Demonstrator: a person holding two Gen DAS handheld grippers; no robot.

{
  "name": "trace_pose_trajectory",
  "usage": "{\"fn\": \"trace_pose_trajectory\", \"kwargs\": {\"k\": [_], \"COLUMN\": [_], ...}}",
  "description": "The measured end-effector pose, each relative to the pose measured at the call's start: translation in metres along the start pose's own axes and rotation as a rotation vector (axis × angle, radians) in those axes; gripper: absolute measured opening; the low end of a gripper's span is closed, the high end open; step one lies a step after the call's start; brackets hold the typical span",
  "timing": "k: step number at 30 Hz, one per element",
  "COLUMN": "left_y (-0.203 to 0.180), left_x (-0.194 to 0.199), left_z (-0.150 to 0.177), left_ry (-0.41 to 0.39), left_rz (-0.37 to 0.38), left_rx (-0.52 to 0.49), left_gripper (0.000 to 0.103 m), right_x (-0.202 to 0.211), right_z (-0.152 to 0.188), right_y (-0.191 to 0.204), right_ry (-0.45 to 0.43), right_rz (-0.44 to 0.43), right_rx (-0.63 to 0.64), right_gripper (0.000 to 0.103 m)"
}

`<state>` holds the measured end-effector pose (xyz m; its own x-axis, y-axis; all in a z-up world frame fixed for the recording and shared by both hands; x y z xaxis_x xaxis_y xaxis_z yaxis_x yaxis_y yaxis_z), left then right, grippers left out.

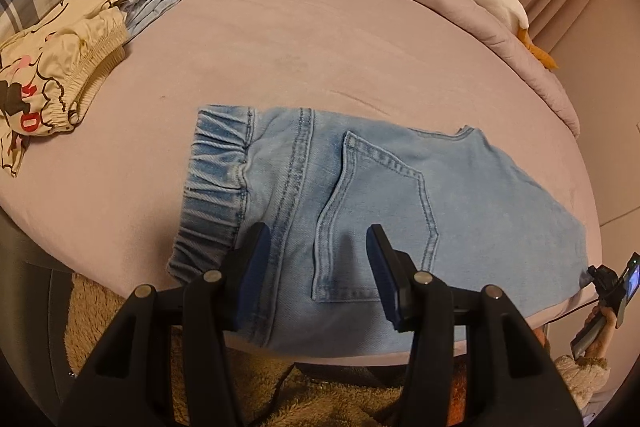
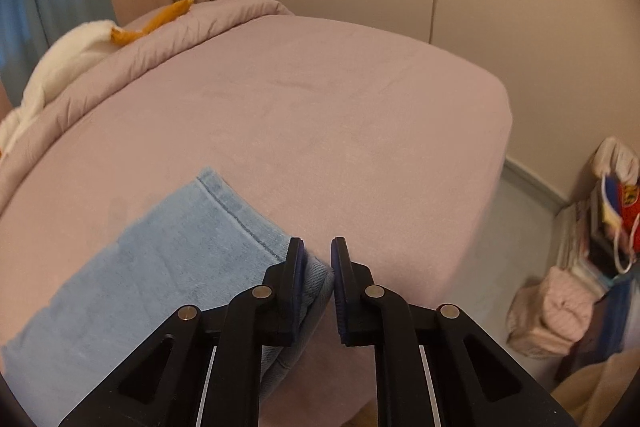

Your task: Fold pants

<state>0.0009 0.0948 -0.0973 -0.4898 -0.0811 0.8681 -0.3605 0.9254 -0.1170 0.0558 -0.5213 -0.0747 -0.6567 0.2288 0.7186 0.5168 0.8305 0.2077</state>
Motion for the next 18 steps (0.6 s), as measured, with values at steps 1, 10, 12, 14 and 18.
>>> {"fn": "trace_pose_trajectory", "kwargs": {"k": [1,10,12,14,18], "left_y": [0.0,0.007,0.007,0.005,0.002], "left_x": [-0.001,-0.01,-0.012,-0.012,-0.012], "left_z": [0.0,0.0,0.001,0.002,0.003], "left_ry": [0.002,0.021,0.021,0.016,0.008], "left_rz": [0.002,0.05,0.052,0.045,0.035], "left_rx": [-0.002,0.031,0.028,0.019,-0.002], "left_gripper": [0.05,0.052,0.052,0.052,0.056], "right_x": [0.002,0.002,0.002,0.005,0.005], "right_z": [0.0,-0.009,-0.009,-0.008,-0.004], "right_y": [0.001,0.003,-0.003,-0.007,-0.013], "right_ry": [-0.002,0.04,0.057,0.055,0.078], "right_rz": [0.008,-0.009,-0.08,-0.137,-0.174], "right_rx": [0.012,0.035,-0.01,-0.047,-0.084], "right_gripper": [0.013,0.013,0.013,0.013,0.013]}}
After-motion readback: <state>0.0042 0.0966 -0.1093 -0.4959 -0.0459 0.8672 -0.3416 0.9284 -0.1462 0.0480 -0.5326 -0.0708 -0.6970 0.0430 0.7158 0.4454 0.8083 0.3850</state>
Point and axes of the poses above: each gripper's, at about its wrist camera, not at the fingertips, and x roughly against the way its jaws point, y to its left, z to its underside, the point moved 3 cm from there along -x, roughly the way its jaws point, and after that the axes turned 13 degrees about -z, right-handed, at the moved point
